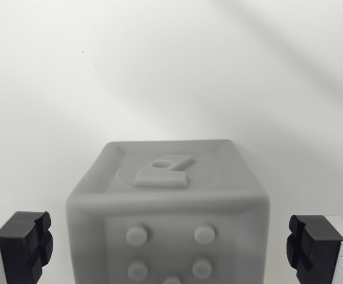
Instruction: Destack cube
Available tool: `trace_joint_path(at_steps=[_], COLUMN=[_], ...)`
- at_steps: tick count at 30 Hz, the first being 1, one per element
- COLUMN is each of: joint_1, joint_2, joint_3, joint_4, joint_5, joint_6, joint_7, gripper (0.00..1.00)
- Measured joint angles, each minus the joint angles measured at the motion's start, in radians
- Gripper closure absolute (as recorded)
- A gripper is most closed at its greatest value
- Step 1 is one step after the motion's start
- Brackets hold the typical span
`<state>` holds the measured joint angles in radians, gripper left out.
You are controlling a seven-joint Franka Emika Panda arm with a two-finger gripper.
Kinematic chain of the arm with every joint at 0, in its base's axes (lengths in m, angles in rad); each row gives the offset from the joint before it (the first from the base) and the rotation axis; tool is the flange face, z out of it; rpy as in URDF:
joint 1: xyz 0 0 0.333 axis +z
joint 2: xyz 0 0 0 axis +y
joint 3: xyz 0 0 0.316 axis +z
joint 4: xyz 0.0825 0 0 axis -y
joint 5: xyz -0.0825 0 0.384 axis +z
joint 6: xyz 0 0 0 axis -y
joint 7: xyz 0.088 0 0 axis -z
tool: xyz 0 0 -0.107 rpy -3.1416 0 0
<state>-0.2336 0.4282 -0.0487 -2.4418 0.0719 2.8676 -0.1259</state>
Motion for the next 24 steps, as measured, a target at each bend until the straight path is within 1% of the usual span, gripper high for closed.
trace_joint_path(at_steps=[10,17,24], joint_1=[0.011,0.017,0.021], joint_2=[-0.084,-0.153,-0.230], joint_3=[-0.013,-0.023,-0.029], joint_4=[-0.021,-0.031,-0.039], joint_5=[-0.007,-0.021,-0.036], joint_6=[-0.063,-0.120,-0.188], joint_7=[0.005,0.013,0.024], gripper=[0.00,0.00,0.00])
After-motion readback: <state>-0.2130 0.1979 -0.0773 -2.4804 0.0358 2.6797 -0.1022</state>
